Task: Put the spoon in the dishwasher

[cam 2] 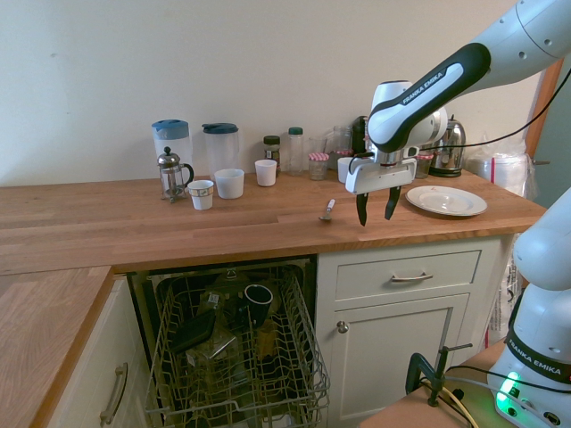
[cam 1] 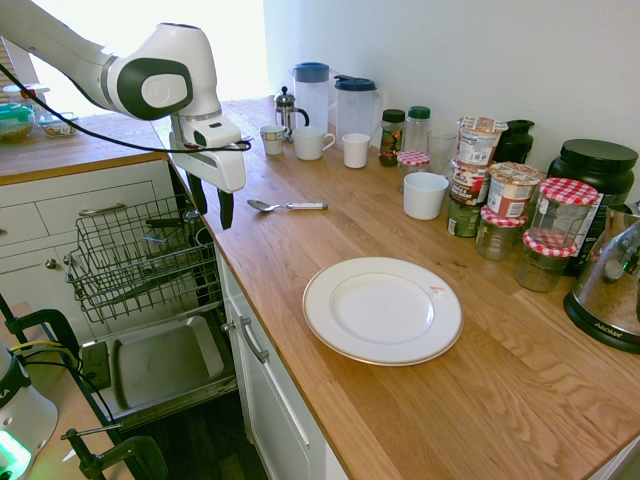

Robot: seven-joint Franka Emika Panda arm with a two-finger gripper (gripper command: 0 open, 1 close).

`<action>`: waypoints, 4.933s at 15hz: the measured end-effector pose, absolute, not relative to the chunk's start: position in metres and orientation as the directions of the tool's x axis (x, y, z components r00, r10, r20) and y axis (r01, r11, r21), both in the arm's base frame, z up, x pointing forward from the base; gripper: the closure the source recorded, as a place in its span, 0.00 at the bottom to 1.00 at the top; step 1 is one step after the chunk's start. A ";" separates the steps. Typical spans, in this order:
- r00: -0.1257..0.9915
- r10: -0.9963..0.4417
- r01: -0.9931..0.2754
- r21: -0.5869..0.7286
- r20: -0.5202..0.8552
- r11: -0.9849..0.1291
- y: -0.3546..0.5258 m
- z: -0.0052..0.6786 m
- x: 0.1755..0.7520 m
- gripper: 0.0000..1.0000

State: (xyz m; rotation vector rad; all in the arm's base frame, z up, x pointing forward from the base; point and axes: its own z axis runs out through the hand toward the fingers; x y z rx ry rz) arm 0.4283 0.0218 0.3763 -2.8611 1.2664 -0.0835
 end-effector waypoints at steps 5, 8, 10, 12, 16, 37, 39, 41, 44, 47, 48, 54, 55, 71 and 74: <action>0.590 -0.807 -0.803 -0.107 0.004 -0.587 0.015 0.392 0.442 0.00; 0.432 -0.900 -0.894 -0.156 -0.055 -0.420 0.017 0.408 0.475 0.00; 0.309 -0.948 -0.941 -0.167 -0.076 -0.293 0.028 0.417 0.503 0.00; 0.181 -0.981 -0.973 -0.159 -0.067 -0.168 0.039 0.419 0.531 0.00; -0.066 -0.998 -0.989 -0.130 0.002 0.065 0.048 0.402 0.572 0.00; -0.217 -0.975 -0.975 -0.054 0.041 0.215 0.046 0.335 0.633 1.00; -0.217 -0.975 -0.975 -0.054 0.041 0.215 0.046 0.335 0.633 1.00; -0.220 -0.975 -0.974 -0.055 0.040 0.218 0.045 0.335 0.634 1.00; -0.226 -0.973 -0.973 -0.057 0.040 0.223 0.042 0.335 0.634 1.00; -0.226 -0.974 -0.973 -0.058 0.032 0.224 0.041 0.335 0.635 1.00; -0.226 -0.974 -0.973 -0.058 0.030 0.224 0.040 0.335 0.635 1.00; -0.207 -0.978 -0.976 -0.065 0.024 0.206 0.034 0.334 0.636 1.00; -0.199 -0.980 -0.978 -0.066 0.023 0.197 0.034 0.334 0.636 1.00; 0.199 -0.979 -0.955 -0.213 0.054 -0.206 0.161 0.456 0.530 1.00; 0.313 -0.947 -0.925 -0.204 0.067 -0.320 0.228 0.437 0.486 1.00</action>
